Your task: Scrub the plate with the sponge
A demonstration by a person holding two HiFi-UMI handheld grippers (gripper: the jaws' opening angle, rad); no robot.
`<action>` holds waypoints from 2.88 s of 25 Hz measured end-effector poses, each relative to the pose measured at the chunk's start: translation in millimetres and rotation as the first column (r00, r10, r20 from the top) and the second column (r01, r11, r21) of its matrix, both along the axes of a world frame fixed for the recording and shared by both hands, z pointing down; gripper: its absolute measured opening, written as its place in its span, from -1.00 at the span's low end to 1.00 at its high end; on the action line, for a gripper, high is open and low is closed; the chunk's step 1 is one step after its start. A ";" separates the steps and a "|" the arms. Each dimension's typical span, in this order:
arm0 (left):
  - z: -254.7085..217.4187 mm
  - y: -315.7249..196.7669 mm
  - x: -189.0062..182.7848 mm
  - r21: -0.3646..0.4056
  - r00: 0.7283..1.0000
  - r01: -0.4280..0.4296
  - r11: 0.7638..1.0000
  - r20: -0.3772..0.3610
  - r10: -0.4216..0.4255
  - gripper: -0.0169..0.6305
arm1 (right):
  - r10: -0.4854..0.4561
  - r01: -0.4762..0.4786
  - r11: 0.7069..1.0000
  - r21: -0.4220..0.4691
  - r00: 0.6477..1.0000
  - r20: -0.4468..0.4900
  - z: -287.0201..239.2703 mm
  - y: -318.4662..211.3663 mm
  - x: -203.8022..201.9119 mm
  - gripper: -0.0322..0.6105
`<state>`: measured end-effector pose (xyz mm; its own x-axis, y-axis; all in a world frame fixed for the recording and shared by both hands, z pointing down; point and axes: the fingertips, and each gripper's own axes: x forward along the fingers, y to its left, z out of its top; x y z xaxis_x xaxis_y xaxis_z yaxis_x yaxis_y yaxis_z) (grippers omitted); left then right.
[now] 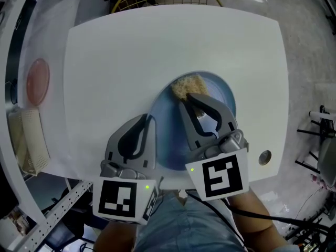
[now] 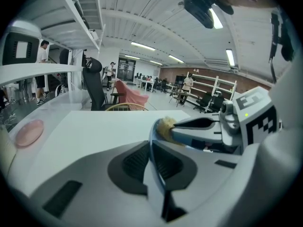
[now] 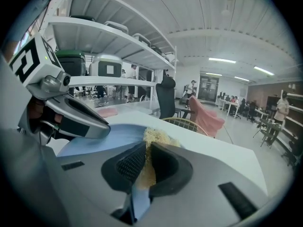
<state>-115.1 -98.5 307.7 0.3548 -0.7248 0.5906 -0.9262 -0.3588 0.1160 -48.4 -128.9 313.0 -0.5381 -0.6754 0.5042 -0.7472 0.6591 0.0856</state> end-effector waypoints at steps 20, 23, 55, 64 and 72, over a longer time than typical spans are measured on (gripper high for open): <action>2.7 8.3 -4.0 -0.002 1.000 0.017 1.000 -0.006 -0.017 -0.88 | -0.186 0.188 0.982 -0.006 0.978 0.096 -0.8 81.4 -36.1 -0.78; 1.8 10.1 -2.8 0.004 1.000 0.016 1.000 0.000 -0.016 -0.88 | -0.203 0.206 0.978 -0.018 0.973 0.108 1.2 93.3 -35.2 -0.78; -5.1 29.2 2.4 0.039 0.998 -0.027 0.999 0.052 0.025 -0.88 | 0.073 -0.059 0.980 -0.192 0.995 0.066 53.6 139.2 63.8 -0.78; -7.1 29.3 5.6 0.039 0.998 -0.035 0.999 0.048 0.033 -0.88 | 0.176 -0.162 0.968 -0.193 0.983 0.054 52.1 115.1 83.7 -0.78; -8.1 27.9 7.8 0.041 0.999 -0.043 0.998 0.031 0.042 -0.88 | 0.232 -0.222 0.960 -0.167 0.972 0.038 47.7 85.0 97.5 -0.78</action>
<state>-107.3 -70.5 299.7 0.3679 -0.7336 0.5713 -0.9129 -0.4017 0.0721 49.1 -43.8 360.6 -0.4107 -0.6956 0.5894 -0.8793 0.4732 -0.0542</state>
